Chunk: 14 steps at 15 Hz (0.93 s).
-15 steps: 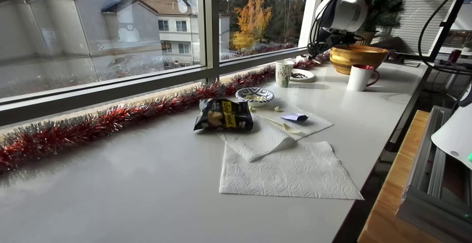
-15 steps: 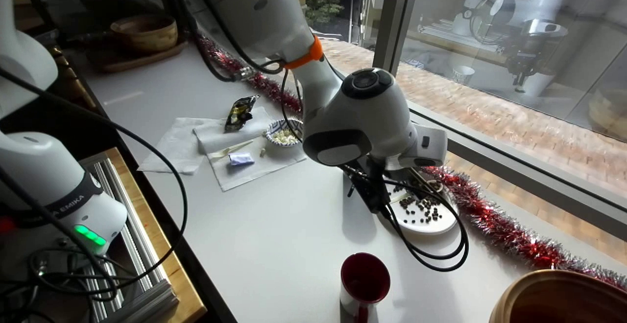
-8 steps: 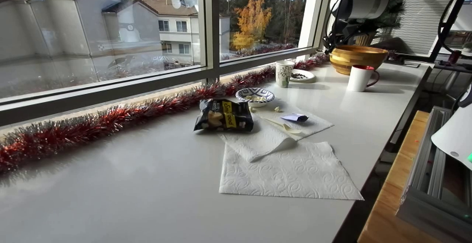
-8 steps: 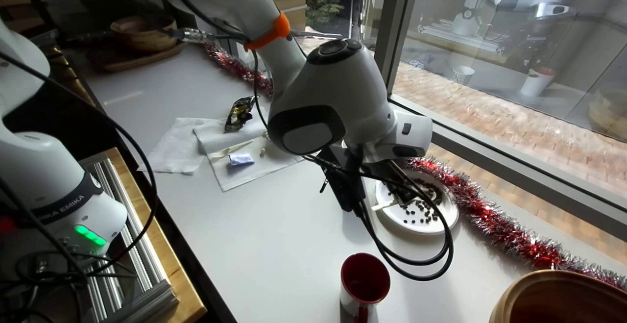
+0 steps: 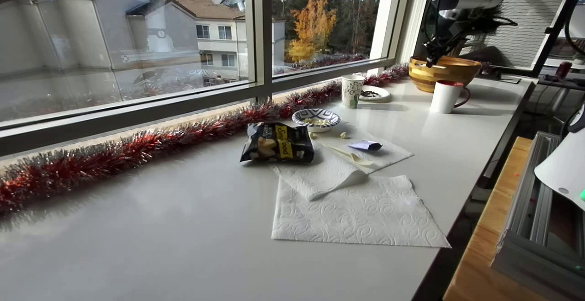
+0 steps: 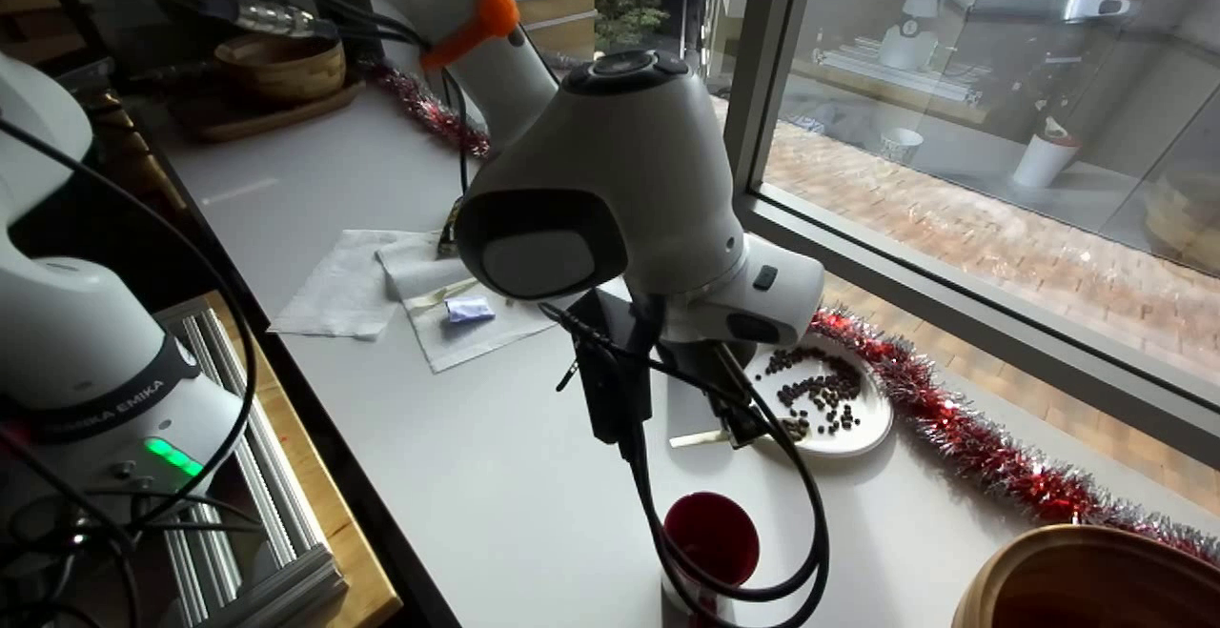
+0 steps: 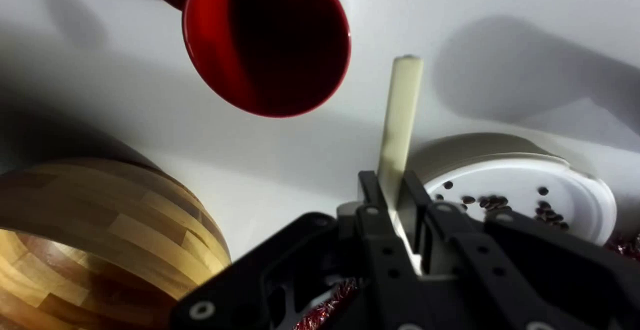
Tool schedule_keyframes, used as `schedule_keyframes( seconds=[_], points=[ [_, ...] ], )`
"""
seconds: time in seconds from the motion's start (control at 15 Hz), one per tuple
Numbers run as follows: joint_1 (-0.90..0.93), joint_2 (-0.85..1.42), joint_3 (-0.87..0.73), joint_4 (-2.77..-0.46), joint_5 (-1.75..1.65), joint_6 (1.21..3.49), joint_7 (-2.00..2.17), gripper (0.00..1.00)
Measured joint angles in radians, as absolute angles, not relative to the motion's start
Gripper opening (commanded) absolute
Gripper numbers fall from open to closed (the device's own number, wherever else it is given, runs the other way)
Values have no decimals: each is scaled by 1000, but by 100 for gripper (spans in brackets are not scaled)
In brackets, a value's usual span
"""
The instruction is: Use the spoon to move the contents on the plate to the cup
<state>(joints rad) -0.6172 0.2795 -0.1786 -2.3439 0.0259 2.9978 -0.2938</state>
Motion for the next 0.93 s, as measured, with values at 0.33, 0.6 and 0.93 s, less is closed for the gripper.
schedule_keyframes(
  seconds=[0.33, 0.6, 0.93],
  points=[
    [-599, 224, -242, -2380, 26, 2935, -292, 3],
    [-560, 207, -310, -2396, -13, 2884, -294, 14],
    [-553, 206, -323, -2400, -21, 2876, -298, 3]
  ],
)
